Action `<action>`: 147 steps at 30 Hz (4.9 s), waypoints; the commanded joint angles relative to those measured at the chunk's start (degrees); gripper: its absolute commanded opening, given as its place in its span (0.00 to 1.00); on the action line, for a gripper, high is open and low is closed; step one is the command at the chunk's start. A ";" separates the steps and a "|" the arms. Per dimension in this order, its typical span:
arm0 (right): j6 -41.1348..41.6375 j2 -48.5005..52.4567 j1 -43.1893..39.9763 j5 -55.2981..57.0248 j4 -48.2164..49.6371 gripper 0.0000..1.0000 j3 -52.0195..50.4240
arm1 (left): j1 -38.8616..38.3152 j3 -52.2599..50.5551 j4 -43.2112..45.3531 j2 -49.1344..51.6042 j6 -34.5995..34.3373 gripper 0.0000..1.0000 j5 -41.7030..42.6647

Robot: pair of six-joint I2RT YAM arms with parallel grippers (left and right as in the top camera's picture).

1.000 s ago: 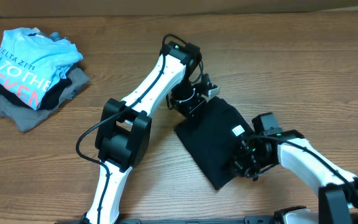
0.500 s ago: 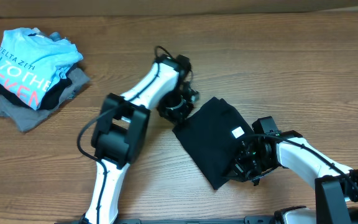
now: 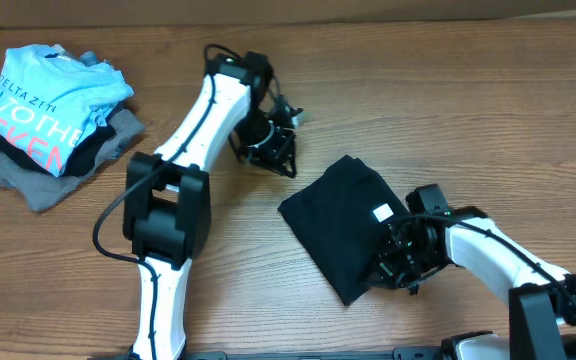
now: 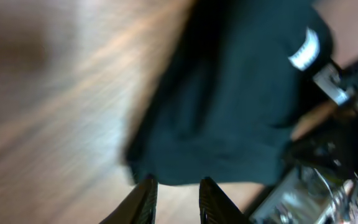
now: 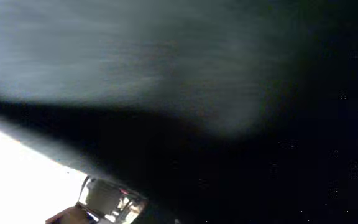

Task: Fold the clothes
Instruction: 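Grasp the folded black shirt with the left gripper, then release the right gripper and carry the shirt left with the left gripper, then place the black shirt on top of the shirt stack and release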

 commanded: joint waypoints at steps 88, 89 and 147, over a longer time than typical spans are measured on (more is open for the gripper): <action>2.27 -16.57 -0.42 1.38 -3.04 0.05 14.32 | 35.39 21.57 15.47 -9.03 -9.18 0.04 3.10; 2.27 -16.57 -0.42 1.40 -3.63 0.04 14.32 | 36.70 21.57 16.20 -8.98 -10.03 0.04 3.06; 3.58 -16.59 -0.42 4.98 -5.70 0.04 14.32 | 55.65 18.49 6.82 3.91 -20.85 0.04 -23.63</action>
